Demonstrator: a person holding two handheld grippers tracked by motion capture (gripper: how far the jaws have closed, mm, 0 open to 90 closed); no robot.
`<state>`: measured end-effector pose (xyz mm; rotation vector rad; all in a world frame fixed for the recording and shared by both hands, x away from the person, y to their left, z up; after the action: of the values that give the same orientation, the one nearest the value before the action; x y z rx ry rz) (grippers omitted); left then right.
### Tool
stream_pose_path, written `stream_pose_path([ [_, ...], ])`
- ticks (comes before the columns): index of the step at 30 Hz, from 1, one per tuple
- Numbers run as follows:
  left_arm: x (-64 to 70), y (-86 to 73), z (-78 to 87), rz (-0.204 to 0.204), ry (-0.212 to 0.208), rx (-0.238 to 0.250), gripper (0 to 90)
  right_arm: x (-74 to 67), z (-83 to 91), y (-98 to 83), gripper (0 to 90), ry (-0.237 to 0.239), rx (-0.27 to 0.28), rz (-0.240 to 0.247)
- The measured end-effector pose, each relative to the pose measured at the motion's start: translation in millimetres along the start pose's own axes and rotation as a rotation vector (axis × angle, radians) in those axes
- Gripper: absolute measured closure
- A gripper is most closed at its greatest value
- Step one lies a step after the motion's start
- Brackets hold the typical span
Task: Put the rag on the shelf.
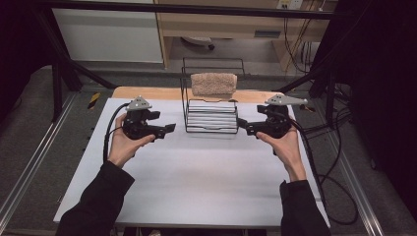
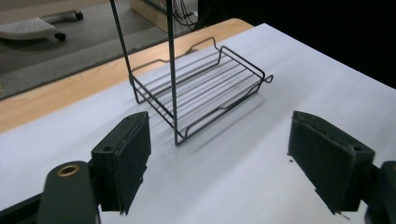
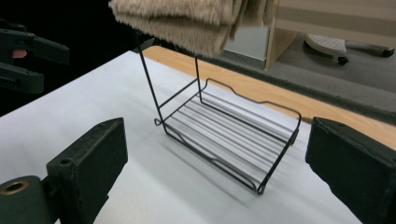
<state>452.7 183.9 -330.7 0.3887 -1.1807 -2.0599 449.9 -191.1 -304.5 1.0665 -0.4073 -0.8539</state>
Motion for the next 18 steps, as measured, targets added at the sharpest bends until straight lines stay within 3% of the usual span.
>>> stream_pose_path([
  [4, 0.6, -17.8, 0.2, -0.012, 0.023, -0.014, 14.9, 2.7, 1.7, -16.7, 3.2, -0.004, -0.021, -0.012],
  [13, -0.7, -60.7, 5.8, -0.011, 0.017, -0.048, 11.2, 6.1, 3.4, -57.9, 0.7, 0.0, -0.068, -0.032],
  [18, -3.4, -82.9, 9.9, 0.009, 0.03, -0.057, 8.2, 7.9, 7.3, -78.9, 0.7, 0.01, -0.077, -0.035],
])
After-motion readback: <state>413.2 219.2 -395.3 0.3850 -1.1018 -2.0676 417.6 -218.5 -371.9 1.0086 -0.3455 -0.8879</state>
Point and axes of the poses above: each handheld gripper's, and its own axes: z roughly backward along the jaws, y roughly out of its top, x roughly to its right, the point moved 2 cm from there along -z, roughly forward along the jaws, and after that the axes turned 2 degrees about -x, right-handed, at the moved point
